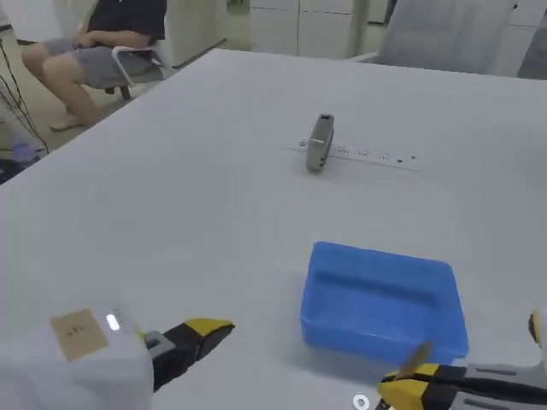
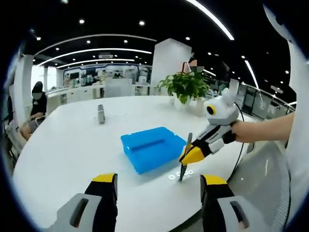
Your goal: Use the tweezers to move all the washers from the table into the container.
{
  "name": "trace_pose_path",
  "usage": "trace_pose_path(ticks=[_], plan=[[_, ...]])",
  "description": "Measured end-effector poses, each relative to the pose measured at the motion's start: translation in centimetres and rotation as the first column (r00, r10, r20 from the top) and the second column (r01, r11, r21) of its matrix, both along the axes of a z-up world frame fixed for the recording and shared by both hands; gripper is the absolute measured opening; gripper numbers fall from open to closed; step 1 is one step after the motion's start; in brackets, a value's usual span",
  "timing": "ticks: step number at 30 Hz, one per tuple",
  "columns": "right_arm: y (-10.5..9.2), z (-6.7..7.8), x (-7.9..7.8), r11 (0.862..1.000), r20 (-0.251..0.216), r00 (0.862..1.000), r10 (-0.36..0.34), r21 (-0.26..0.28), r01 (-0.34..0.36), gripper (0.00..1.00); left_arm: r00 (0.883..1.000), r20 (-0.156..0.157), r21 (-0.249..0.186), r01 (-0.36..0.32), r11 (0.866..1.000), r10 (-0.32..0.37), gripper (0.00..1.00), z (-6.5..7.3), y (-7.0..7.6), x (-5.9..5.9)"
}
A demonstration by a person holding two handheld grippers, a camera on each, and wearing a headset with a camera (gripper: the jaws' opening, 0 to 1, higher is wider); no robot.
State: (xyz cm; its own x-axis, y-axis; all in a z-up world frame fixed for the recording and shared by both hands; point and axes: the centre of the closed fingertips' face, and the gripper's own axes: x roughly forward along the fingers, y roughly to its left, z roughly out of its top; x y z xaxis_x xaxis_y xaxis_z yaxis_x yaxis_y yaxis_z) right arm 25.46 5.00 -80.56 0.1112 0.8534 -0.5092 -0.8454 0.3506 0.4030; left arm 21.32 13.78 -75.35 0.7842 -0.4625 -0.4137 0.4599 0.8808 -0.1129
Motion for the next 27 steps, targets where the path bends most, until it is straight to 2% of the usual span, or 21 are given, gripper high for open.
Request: trace_pose_path(ticks=[2, 3, 4, 5, 7, 8, 9, 10, 11, 12, 14, 15, 17, 19, 23, 27], plan=[[-0.2, 0.6, 0.1, 1.000, -0.009, 1.000, -0.024, 0.018, 0.024, 0.02, 0.999, 0.027, -0.095, -0.039, 0.995, 0.042, 0.79, 0.7, -0.2, 0.1], [-0.2, 1.1, 0.2, 0.998, -0.018, 0.999, -0.047, 0.035, 0.048, 0.02, 0.997, 0.035, -0.163, -0.063, 0.985, 0.069, 0.82, 1.3, -0.3, 0.3], [-0.2, 1.5, 0.3, 0.997, -0.030, 0.998, -0.060, 0.047, 0.061, 0.02, 0.995, 0.045, -0.173, -0.075, 0.982, 0.084, 0.84, 1.6, -0.1, 0.5], [-0.4, 1.9, 0.4, 0.994, -0.050, 0.995, -0.084, 0.065, 0.088, 0.02, 0.991, 0.074, -0.142, -0.104, 0.984, 0.116, 0.84, 1.7, 0.5, 0.9], [-0.6, 2.4, 0.5, 0.991, -0.062, 0.993, -0.105, 0.072, 0.109, 0.02, 0.985, 0.119, -0.107, -0.116, 0.987, 0.129, 0.85, 1.9, 1.0, 1.3], [-0.9, 2.8, 0.7, 0.989, -0.061, 0.991, -0.122, 0.073, 0.126, 0.02, 0.986, 0.119, -0.106, -0.106, 0.989, 0.119, 0.86, 1.6, 0.7, 1.3], [-1.0, 3.2, 0.8, 0.988, -0.054, 0.990, -0.134, 0.074, 0.137, 0.02, 0.985, 0.135, -0.088, -0.098, 0.991, 0.109, 0.88, 1.4, 0.7, 1.3], [-1.2, 3.5, 0.8, 0.987, -0.047, 0.989, -0.141, 0.073, 0.144, 0.02, 0.984, 0.154, -0.038, -0.084, 0.996, 0.089, 0.89, 0.9, 0.7, 1.4], [-1.3, 3.9, 0.9, 0.985, -0.039, 0.988, -0.152, 0.073, 0.155, 0.02, 0.986, 0.149, -0.002, -0.072, 0.997, 0.072, 0.88, 0.5, 0.7, 1.3], [-1.5, 4.4, 1.0, 0.983, -0.031, 0.986, -0.165, 0.074, 0.167, 0.02, 0.992, 0.098, 0.003, -0.075, 0.997, 0.074, 0.87, -0.1, 0.7, 1.0], [-1.7, 5.1, 1.2, 0.979, -0.020, 0.982, -0.189, 0.081, 0.190, 0.02, 0.989, 0.140, -0.042, -0.038, 0.998, 0.044, 0.86, 0.7, -0.1, 0.9], [-1.9, 5.4, 1.4, 0.976, -0.011, 0.979, -0.202, 0.083, 0.202, 0.02, 0.989, 0.143, -0.041, -0.038, 0.998, 0.043, 0.84, 0.8, -0.1, 0.9], [-2.2, 5.9, 1.8, 0.971, 0.004, 0.975, -0.224, 0.085, 0.223, 0.02, 0.989, 0.143, -0.046, -0.040, 0.998, 0.046, 0.82, 0.9, 0.0, 0.9], [-2.6, 6.5, 2.4, 0.964, 0.030, 0.966, -0.257, 0.084, 0.253, 0.02, 0.990, 0.130, -0.080, -0.049, 0.996, 0.059, 0.83, 0.9, 0.1, 1.0], [-3.5, 7.5, 3.5, 0.947, 0.071, 0.946, -0.315, 0.093, 0.308, 0.02, 0.989, 0.128, -0.085, -0.063, 0.994, 0.073, 0.83, 0.8, 0.4, 1.1], [-4.1, 7.7, 4.7, 0.931, 0.103, 0.927, -0.362, 0.092, 0.354, 0.02, 0.990, 0.121, -0.084, -0.058, 0.995, 0.068, 0.83, 0.6, 0.3, 1.1]])
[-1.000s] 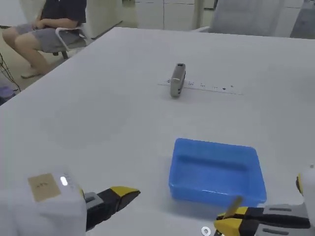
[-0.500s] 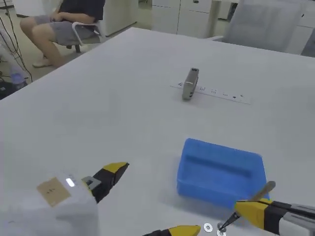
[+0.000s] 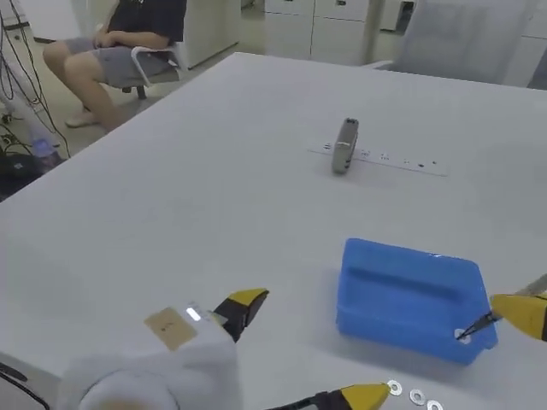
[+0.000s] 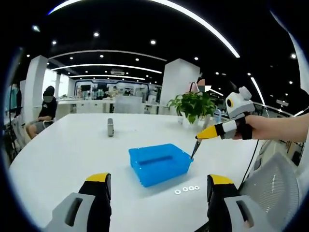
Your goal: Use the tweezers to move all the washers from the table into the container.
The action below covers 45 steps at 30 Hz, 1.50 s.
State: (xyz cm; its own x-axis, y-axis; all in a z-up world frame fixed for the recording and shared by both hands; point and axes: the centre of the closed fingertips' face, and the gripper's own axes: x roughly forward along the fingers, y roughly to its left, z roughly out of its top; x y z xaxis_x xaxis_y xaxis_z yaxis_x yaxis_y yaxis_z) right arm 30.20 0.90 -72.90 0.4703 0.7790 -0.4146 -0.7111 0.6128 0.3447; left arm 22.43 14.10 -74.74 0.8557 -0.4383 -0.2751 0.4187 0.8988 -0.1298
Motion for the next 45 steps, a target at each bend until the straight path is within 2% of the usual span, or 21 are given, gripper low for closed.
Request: trace_pose_path(ticks=[6, 13, 21, 24, 30, 34, 45], plan=[[-0.4, 0.1, 1.8, 0.999, 0.020, 0.999, -0.049, -0.005, 0.049, 0.02, 1.000, -0.004, -0.002, 0.000, 1.000, 0.000, 0.81, -0.1, 0.1, 0.0], [-0.3, -1.0, 3.7, 0.997, 0.041, 0.997, -0.060, -0.056, 0.062, 0.02, 1.000, -0.015, 0.012, 0.004, 1.000, -0.004, 0.80, -0.4, 0.1, 0.0], [0.0, -3.2, 6.1, 0.993, 0.056, 0.998, -0.028, -0.116, 0.034, 0.02, 1.000, -0.020, 0.026, 0.007, 1.000, -0.006, 0.77, -0.5, 0.1, 0.0], [0.1, -4.4, 6.9, 0.991, 0.044, 0.999, -0.019, -0.134, 0.024, 0.02, 1.000, -0.026, 0.034, 0.006, 0.999, -0.005, 0.76, -0.7, 0.2, 0.0], [-0.1, -5.9, 7.5, 0.986, 0.033, 0.999, -0.011, -0.166, 0.017, 0.03, 0.999, -0.044, 0.045, 0.008, 0.999, -0.006, 0.72, -1.0, 0.3, -0.1], [-0.5, -6.7, 7.7, 0.982, 0.030, 0.999, -0.011, -0.189, 0.016, 0.03, 0.999, -0.045, 0.051, 0.007, 0.999, -0.004, 0.71, -1.1, 0.3, -0.1], [0.0, -6.8, 6.9, 0.979, 0.042, 0.999, 0.018, -0.203, -0.009, 0.03, 0.998, -0.056, 0.063, 0.014, 0.998, -0.011, 0.69, -1.4, 0.3, -0.1]])
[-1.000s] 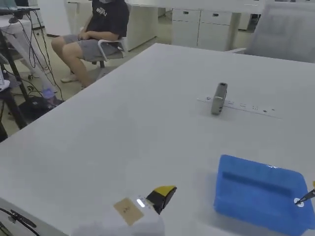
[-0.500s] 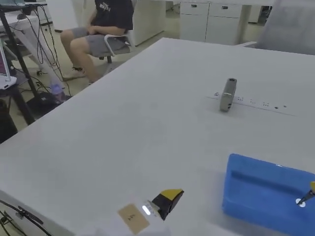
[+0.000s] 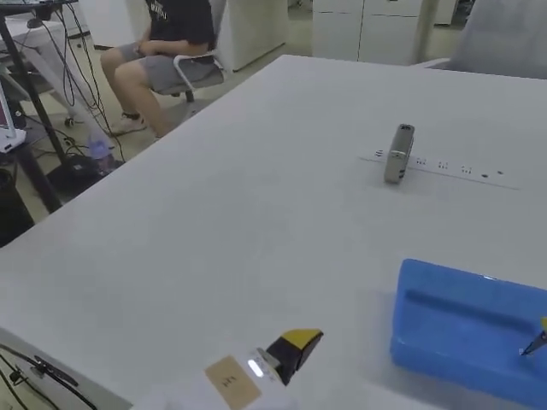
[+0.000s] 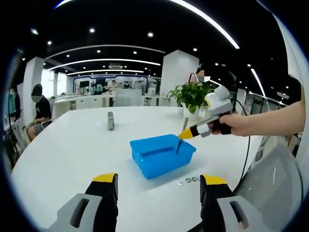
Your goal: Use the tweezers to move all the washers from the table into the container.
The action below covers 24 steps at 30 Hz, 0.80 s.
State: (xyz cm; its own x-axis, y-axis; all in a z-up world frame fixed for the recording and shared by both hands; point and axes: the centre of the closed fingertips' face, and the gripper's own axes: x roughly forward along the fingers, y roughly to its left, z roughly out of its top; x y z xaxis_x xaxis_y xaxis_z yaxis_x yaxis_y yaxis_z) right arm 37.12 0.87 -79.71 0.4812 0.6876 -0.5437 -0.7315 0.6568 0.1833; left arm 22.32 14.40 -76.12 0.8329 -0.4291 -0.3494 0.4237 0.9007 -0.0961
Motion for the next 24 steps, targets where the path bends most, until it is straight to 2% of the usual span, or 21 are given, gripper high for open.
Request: trace_pose_path(ticks=[5, 9, 15, 18, 21, 24], plan=[[0.1, 0.4, -0.1, 1.000, 0.009, 1.000, 0.001, 0.002, -0.001, 0.03, 1.000, 0.000, 0.002, -0.002, 1.000, 0.002, 0.69, 0.0, 0.1, 0.0], [0.3, 1.7, -1.2, 1.000, 0.024, 1.000, 0.012, 0.013, -0.012, 0.03, 1.000, 0.001, 0.003, -0.002, 1.000, 0.002, 0.69, 0.0, 0.1, 0.0], [0.0, 4.3, -4.3, 0.998, 0.041, 0.999, 0.027, 0.055, -0.029, 0.03, 1.000, 0.003, -0.002, -0.003, 1.000, 0.003, 0.69, 0.1, 0.1, 0.0], [0.0, 4.9, -6.1, 0.996, 0.035, 0.999, 0.038, 0.077, -0.041, 0.03, 1.000, 0.005, -0.002, -0.001, 1.000, 0.001, 0.68, 0.1, 0.0, 0.0], [-0.1, 5.1, -7.8, 0.995, 0.018, 0.999, 0.044, 0.093, -0.046, 0.03, 1.000, 0.004, 0.000, 0.001, 1.000, -0.001, 0.68, 0.0, 0.0, -0.1], [0.1, 4.4, -9.5, 0.994, -0.014, 0.999, 0.051, 0.100, -0.049, 0.03, 1.000, -0.001, 0.005, 0.006, 1.000, -0.006, 0.67, -0.1, 0.0, -0.2]])
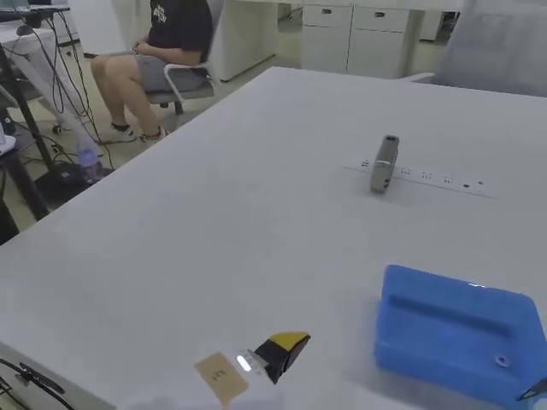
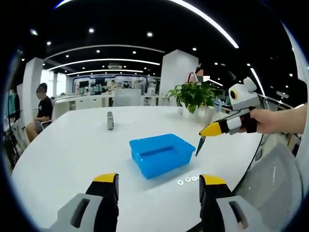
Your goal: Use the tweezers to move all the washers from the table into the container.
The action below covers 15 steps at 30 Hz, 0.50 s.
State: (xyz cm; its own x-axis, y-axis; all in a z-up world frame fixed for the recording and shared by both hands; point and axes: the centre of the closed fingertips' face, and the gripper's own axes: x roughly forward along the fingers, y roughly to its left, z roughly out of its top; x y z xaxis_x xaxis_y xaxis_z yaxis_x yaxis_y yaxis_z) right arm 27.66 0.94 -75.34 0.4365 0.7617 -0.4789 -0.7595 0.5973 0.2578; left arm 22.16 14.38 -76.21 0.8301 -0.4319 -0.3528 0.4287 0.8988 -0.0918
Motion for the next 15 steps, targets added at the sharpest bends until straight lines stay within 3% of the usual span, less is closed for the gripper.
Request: trace_pose_path(ticks=[9, 15], plan=[[-0.2, -4.0, -1.8, 1.000, -0.092, 0.996, 0.002, -0.021, -0.004, 0.03, 1.000, -0.003, -0.002, 0.008, 1.000, -0.008, 0.66, 0.0, -0.1, -0.1], [-0.1, -5.1, -2.2, 0.999, -0.115, 0.993, 0.012, -0.033, -0.016, 0.03, 1.000, -0.002, 0.002, 0.008, 1.000, -0.008, 0.66, -0.1, -0.1, -0.1]])
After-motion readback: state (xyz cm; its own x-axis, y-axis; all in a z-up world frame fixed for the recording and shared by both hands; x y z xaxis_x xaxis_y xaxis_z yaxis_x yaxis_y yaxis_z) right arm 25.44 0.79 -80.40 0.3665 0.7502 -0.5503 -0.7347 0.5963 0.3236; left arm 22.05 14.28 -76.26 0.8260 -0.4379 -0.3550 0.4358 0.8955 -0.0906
